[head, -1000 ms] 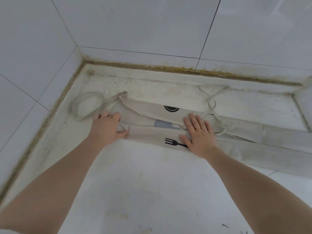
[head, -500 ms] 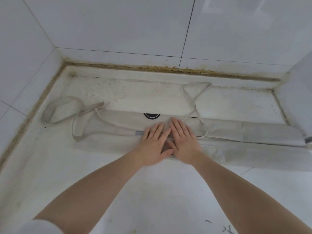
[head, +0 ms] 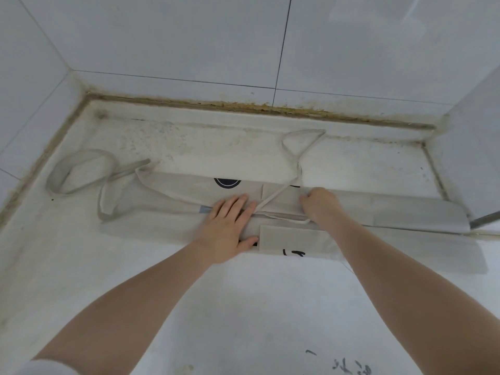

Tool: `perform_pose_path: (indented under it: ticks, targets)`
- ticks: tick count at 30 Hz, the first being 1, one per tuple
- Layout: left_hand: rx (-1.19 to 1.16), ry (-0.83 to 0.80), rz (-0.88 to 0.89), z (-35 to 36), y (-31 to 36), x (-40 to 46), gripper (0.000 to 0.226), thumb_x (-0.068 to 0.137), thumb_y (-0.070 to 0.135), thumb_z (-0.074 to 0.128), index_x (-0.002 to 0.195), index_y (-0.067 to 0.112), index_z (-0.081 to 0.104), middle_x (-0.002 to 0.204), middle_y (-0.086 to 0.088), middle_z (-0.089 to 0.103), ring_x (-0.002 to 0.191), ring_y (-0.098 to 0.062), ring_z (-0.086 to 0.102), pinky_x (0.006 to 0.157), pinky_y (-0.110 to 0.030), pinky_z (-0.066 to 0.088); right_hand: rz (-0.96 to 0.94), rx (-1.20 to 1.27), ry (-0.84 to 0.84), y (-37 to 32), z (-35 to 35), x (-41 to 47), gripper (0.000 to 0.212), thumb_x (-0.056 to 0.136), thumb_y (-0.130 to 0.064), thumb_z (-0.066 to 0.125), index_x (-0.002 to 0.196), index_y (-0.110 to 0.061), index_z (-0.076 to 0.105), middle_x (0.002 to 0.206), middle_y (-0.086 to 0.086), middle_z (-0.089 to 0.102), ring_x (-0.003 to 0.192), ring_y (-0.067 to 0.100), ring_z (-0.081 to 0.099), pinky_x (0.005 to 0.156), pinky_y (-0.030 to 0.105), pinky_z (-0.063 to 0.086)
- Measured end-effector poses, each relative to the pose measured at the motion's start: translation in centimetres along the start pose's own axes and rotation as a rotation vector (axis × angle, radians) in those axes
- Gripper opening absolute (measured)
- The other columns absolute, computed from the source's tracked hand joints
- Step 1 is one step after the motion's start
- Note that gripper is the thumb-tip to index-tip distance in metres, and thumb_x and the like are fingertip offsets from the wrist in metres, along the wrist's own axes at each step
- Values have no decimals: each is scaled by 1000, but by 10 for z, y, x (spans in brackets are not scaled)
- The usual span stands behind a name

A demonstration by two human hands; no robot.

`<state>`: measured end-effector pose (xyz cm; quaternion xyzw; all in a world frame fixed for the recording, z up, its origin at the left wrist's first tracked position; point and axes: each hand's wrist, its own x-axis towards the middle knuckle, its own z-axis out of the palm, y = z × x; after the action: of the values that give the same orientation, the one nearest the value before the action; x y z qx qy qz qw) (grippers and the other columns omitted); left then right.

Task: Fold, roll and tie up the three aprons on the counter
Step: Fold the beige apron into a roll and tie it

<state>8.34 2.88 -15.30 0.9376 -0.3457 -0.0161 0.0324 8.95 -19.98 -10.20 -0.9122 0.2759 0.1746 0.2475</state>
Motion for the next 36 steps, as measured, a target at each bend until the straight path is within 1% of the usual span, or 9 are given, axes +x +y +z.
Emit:
perform_pose_path:
  ticks: [5,10,12,15,20,26,29,32,36]
  targets:
    - [5,5,-3,0,2,1,74,80,60,34,135,11,46,135,-13,52,124,-28,41,102,-40,23,-64,792,-285,-53,-17,-9,32,97,-18,41,66,-13,48,50,3,43,34,8,34,39,18,24]
    - [3,40,1,4,0,2,75,80,60,35,133,7,37,137,-14,50,125,-27,34,102,-42,25,20,1596,-381,-85,-32,-3,24,102,-22,40,91,-9,56,77,6,65,66,14,61,63,21,52]
    - [-3,27,5,4,0,2,75,81,60,35,133,7,40,138,-14,49,126,-27,34,102,-42,25,26,1378,-336,-82,-19,-2,17,101,-20,41,106,-5,49,95,11,64,86,21,62,79,29,51]
    - [-7,31,-11,4,0,2,74,82,59,34,135,8,42,138,-12,49,125,-26,33,103,-41,23,-69,723,-62,-62,5,2,18,95,-18,51,106,-4,54,79,6,61,74,21,58,77,34,50]
    - [-143,37,19,0,-1,3,68,80,59,32,131,15,27,142,-16,43,130,-25,25,109,-42,21,-563,60,50,-16,26,-16,9,88,-17,58,90,-9,61,86,6,58,81,22,53,76,32,43]
    - [-49,-163,-17,-17,8,0,64,87,60,19,126,14,42,157,-9,9,144,-25,6,117,-37,5,-784,-470,-86,20,24,-47,93,62,-81,32,139,-29,32,142,-4,31,131,18,31,113,46,18]
    - [-74,-136,-22,-22,14,-6,83,74,64,6,123,11,46,152,-10,21,140,-28,19,114,-37,17,-820,-634,-128,29,19,-61,84,73,-64,57,140,-23,28,155,-2,11,141,17,19,114,46,14]
    - [-78,-140,-7,-29,25,-18,92,67,70,4,119,9,49,150,-13,26,137,-31,23,111,-40,22,-895,-703,-75,30,18,-75,59,83,-33,54,136,-13,36,155,10,18,139,25,27,111,35,22]
    - [2,-296,5,-39,33,-32,102,59,84,11,128,14,40,152,-9,15,139,-27,15,113,-38,17,-837,-778,-92,29,29,-92,56,87,-27,48,138,-9,33,156,13,14,142,25,21,113,35,23]
